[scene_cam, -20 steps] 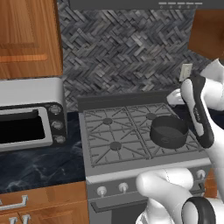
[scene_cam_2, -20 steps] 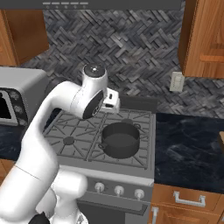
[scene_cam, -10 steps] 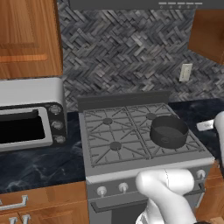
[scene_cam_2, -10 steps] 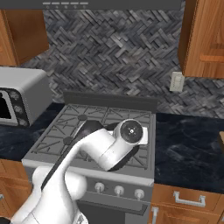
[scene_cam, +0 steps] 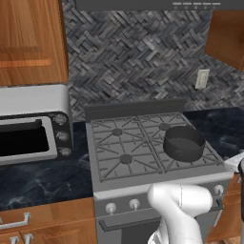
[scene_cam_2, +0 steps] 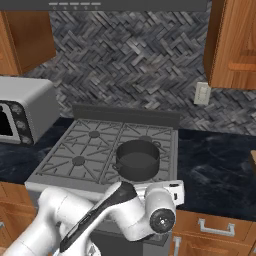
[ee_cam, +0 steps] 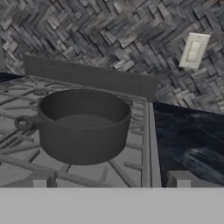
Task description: Turn on the front right burner of the stove.
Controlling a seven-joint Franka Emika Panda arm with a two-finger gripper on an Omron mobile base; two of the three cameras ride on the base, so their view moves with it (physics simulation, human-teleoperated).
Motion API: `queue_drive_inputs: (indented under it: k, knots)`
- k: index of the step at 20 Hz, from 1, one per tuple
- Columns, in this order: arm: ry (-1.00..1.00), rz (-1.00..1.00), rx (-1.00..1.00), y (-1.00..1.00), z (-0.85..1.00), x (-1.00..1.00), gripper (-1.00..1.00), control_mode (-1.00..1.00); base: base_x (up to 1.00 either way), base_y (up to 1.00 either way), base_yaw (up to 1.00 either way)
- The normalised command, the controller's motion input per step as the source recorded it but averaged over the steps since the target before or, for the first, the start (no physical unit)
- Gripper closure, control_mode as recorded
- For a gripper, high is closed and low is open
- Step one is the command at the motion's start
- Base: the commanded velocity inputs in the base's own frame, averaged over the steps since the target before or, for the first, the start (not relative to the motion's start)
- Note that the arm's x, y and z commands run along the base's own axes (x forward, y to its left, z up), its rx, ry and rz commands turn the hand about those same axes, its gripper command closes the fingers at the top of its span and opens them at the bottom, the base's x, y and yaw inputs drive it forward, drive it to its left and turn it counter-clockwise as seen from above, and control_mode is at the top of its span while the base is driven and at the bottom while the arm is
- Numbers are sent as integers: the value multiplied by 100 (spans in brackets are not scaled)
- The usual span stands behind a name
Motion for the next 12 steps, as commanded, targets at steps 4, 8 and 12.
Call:
queue_drive_inputs:
  k: [4, 8, 12]
  knots:
    - [-25, 5, -3, -97, -99, -26, -100, -100, 0, 0, 0]
    - [-16, 11, -3, -68, -100, -32, -100, -100, 0, 0, 0]
    - [-13, 4, 2, 0, -100, -20, -100, -100, 0, 0, 0]
